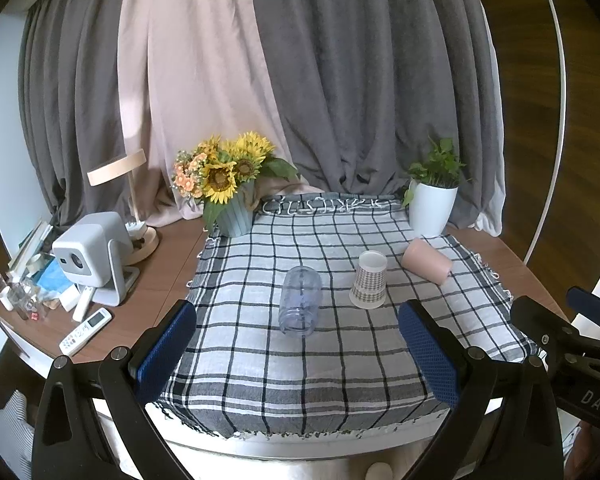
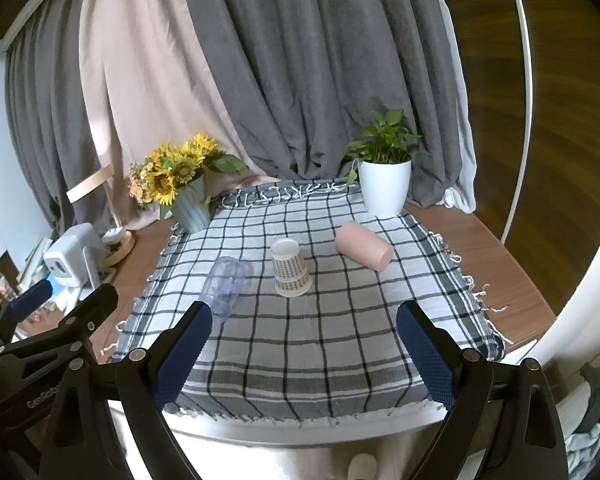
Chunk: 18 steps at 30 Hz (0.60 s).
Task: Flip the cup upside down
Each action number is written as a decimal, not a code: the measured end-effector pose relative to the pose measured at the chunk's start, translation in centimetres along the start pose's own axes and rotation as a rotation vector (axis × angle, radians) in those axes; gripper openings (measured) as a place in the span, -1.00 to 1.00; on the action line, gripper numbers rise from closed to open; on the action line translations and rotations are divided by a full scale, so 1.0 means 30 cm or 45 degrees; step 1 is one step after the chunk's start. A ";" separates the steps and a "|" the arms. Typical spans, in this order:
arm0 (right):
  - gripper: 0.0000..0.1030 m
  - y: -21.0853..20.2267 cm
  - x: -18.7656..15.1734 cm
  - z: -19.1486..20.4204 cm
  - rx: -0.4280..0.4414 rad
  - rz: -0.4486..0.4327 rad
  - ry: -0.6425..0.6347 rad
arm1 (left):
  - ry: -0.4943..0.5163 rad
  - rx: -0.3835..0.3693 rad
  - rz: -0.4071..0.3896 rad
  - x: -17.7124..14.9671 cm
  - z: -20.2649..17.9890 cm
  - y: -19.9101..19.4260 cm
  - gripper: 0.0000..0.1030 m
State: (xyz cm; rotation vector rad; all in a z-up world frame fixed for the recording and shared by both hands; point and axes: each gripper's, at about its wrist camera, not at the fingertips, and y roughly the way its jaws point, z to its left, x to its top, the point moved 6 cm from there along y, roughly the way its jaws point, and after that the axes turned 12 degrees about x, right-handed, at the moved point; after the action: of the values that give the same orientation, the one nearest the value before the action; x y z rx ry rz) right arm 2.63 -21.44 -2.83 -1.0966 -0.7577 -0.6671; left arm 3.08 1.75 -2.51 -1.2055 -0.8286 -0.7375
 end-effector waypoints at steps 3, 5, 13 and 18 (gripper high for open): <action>0.82 -0.005 0.000 0.001 0.000 -0.005 -0.003 | -0.001 0.001 0.000 0.000 -0.001 -0.001 1.00; 0.82 -0.006 -0.001 0.002 -0.001 -0.005 -0.002 | 0.001 0.002 -0.002 0.000 0.000 -0.001 1.00; 0.82 -0.008 -0.002 0.002 -0.002 -0.007 -0.002 | -0.001 0.002 -0.001 -0.003 0.000 -0.001 1.00; 0.82 -0.010 -0.002 0.000 -0.004 -0.008 -0.001 | -0.002 0.002 0.000 -0.002 -0.003 -0.002 1.00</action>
State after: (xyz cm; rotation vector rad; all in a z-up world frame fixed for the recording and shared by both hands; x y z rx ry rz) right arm 2.35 -21.54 -2.73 -1.0980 -0.7614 -0.6734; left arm 3.02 1.64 -2.54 -1.2047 -0.8303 -0.7363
